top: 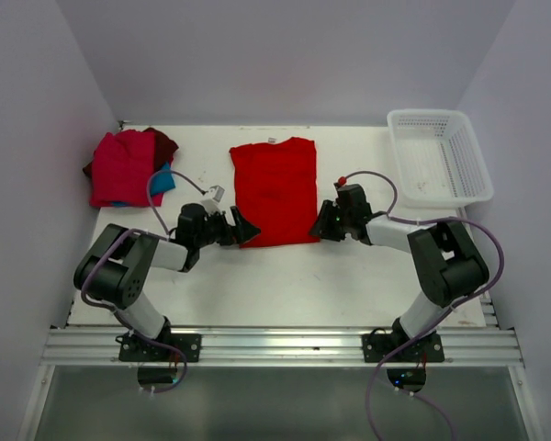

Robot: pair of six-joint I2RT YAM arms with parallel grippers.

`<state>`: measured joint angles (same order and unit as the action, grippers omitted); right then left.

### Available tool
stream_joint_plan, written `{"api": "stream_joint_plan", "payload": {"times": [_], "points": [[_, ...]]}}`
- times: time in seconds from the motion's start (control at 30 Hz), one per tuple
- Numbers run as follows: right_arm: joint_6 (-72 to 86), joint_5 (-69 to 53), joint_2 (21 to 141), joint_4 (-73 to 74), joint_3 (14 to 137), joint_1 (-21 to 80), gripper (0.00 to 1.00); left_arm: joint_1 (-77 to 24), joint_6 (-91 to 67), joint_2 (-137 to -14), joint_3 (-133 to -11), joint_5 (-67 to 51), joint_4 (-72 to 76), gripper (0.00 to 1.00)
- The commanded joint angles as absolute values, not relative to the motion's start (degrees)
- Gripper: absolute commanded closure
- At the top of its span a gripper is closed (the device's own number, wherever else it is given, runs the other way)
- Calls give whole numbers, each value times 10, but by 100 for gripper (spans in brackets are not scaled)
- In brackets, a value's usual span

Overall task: Fold and stack the t-shirts
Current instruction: Fold the tshirt

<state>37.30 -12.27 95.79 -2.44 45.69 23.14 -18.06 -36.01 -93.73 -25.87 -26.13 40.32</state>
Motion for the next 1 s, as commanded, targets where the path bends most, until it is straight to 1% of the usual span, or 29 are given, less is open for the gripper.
{"api": "stream_joint_plan", "payload": {"times": [0.0,0.03,0.07,0.1,0.17,0.2,0.27,0.3,0.33,0.37,0.5,0.6,0.73,0.97], "points": [[378,-137,979,-29,444,230,65,-184,-367,-991,-243,-269,330,4],[379,-140,980,-31,443,231,72,-185,-368,-999,-243,-278,333,11],[379,-142,982,-33,442,230,75,-186,-373,-1014,-242,-284,342,15],[379,-143,981,-34,439,230,79,-187,-376,-1021,-238,-294,360,24],[379,-143,979,-34,435,230,83,-188,-382,-1036,-234,-302,373,35],[378,-143,974,-34,433,230,87,-188,-382,-1038,-233,-302,379,49],[376,-142,969,-31,429,230,91,-188,-381,-1029,-225,-295,379,70],[372,-142,961,-30,427,231,96,-188,-380,-1025,-223,-293,374,92],[370,-140,955,-26,425,230,98,-188,-375,-1013,-223,-287,367,100],[368,-140,951,-25,422,230,100,-188,-372,-1005,-222,-284,356,100],[362,-148,907,-10,400,232,100,-189,-359,-948,-209,-279,297,100],[344,-143,848,25,381,236,100,-189,-347,-877,-199,-266,230,100],[323,-148,772,76,367,239,100,-194,-343,-752,-192,-254,134,100],[302,-160,646,177,362,254,100,-228,-366,-580,-226,-223,-59,100]]}}
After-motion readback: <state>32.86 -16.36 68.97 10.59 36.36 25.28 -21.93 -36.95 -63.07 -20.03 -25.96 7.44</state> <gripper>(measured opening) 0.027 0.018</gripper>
